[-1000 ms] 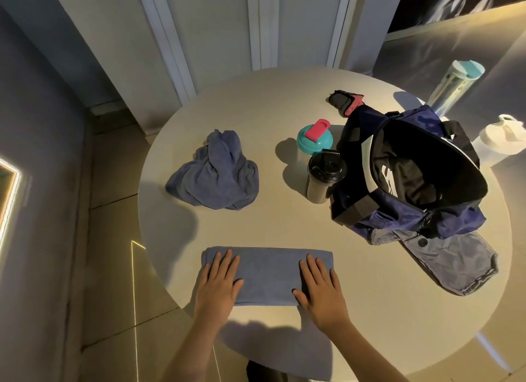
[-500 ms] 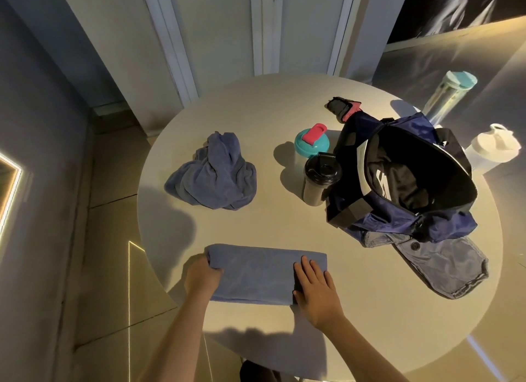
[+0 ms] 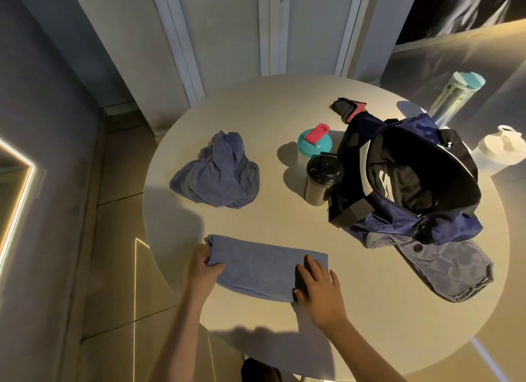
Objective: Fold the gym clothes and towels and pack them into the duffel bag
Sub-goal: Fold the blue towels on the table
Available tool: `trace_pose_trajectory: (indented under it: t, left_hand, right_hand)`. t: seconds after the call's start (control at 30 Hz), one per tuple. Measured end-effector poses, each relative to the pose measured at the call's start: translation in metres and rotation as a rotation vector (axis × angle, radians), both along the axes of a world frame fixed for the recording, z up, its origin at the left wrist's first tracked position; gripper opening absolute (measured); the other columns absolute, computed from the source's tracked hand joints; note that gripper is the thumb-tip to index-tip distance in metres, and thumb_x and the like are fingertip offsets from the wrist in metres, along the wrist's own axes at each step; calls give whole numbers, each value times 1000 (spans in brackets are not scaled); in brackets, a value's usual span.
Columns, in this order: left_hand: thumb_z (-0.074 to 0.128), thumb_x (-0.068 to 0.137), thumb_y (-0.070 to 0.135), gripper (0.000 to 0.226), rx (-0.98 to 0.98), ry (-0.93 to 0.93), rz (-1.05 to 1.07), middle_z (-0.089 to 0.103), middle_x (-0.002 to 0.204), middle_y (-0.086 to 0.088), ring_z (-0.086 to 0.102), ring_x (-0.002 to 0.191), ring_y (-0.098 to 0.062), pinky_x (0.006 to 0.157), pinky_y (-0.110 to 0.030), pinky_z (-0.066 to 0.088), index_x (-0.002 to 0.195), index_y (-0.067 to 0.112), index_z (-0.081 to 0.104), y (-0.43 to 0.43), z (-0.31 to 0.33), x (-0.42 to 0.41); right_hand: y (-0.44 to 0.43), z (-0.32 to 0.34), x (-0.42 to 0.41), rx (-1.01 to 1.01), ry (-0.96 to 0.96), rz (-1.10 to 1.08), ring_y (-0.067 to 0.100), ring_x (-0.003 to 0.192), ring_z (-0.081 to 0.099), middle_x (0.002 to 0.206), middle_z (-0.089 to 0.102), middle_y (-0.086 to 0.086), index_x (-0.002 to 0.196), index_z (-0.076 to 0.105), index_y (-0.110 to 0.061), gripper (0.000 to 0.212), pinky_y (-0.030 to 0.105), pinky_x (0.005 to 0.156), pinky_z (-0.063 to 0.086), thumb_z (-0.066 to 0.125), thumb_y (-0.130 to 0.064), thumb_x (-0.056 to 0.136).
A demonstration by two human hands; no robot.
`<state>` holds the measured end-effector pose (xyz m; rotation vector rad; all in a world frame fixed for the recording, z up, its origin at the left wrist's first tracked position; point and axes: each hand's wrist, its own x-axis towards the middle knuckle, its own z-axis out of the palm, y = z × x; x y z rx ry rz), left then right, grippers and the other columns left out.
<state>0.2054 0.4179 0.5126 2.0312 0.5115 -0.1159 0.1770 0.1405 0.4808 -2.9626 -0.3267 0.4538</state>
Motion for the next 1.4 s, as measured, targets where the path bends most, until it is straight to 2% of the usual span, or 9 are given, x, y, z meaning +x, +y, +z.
trace_pose_trajectory:
  t: [0.2, 0.33, 0.47, 0.6, 0.77, 0.93, 1.17, 1.3, 1.4]
  left_hand:
    - [70, 78, -1, 38, -17, -138, 54, 63, 79, 8, 60, 75, -10, 68, -24, 48, 103, 26, 60, -67, 31, -25]
    - [70, 82, 7, 29, 26, -101, -189, 58, 83, 15, 57, 78, -2, 68, -16, 47, 105, 23, 60, -110, 24, -31]
    - [64, 80, 4, 11, 150, -88, -341, 61, 76, -5, 57, 69, -16, 67, -29, 49, 91, 2, 65, -127, 4, -36]
    - [65, 77, 11, 8, 249, -178, -459, 68, 91, -4, 60, 88, -20, 79, -37, 49, 84, 7, 66, -141, -5, -39]
    - [68, 69, 18, 9, 494, -305, -587, 67, 89, 9, 62, 89, -14, 90, -31, 39, 77, 22, 65, -160, -12, -40]
    - [86, 43, 31, 31, 680, -223, -684, 61, 72, 18, 62, 78, -8, 89, -38, 47, 65, 34, 65, -172, -10, -45]
    - [39, 87, 34, 29, 622, -285, -691, 64, 95, 12, 62, 93, -10, 83, -31, 53, 82, 29, 67, -166, -9, -46]
    - [68, 77, 24, 33, 717, -268, -528, 60, 124, 1, 58, 116, -22, 91, -42, 52, 110, 23, 65, -155, -15, -39]
    - [81, 67, 35, 58, 831, -144, -610, 54, 137, 0, 48, 128, -26, 93, -52, 47, 122, 26, 64, -148, -30, -40]
  right_hand:
    - [-11, -4, -6, 165, 70, -9, 31, 116, 58, 133, 56, 11, 124, 62, -16, 57, 42, 88, 51, 44, -47, 80]
    - [-15, 3, 5, 495, 105, -176, 23, 141, 26, 152, 30, 7, 135, 50, -9, 40, 27, 113, 19, 48, -17, 96]
    - [-26, 4, 0, 788, 112, -535, 25, 124, 50, 131, 57, 11, 115, 65, -3, 26, 34, 103, 40, 51, -8, 95]
    - [-28, 24, 0, 1019, 296, -728, 8, 92, 61, 105, 67, 0, 104, 69, -11, 25, 9, 71, 45, 51, -27, 97]
    - [-28, 33, 19, 944, 315, -671, 14, 54, 36, 54, 41, 5, 57, 40, -9, 49, 26, 54, 28, 59, -42, 89]
    - [-26, 20, 43, 622, 225, -617, 16, 51, 38, 50, 39, 4, 52, 34, -13, 51, 29, 49, 26, 58, -37, 91]
    - [-33, 12, 51, 458, 157, -552, 36, 84, 58, 94, 64, 20, 86, 51, -10, 25, 32, 56, 29, 40, -27, 100]
    - [-26, 16, 44, 478, -18, -545, 37, 100, 59, 122, 56, 16, 133, 44, -14, 36, 36, 70, 43, 44, -24, 98]
    - [-21, 12, 27, 382, -271, -258, 36, 105, 59, 131, 53, 15, 134, 50, -14, 45, 40, 79, 51, 49, -26, 91]
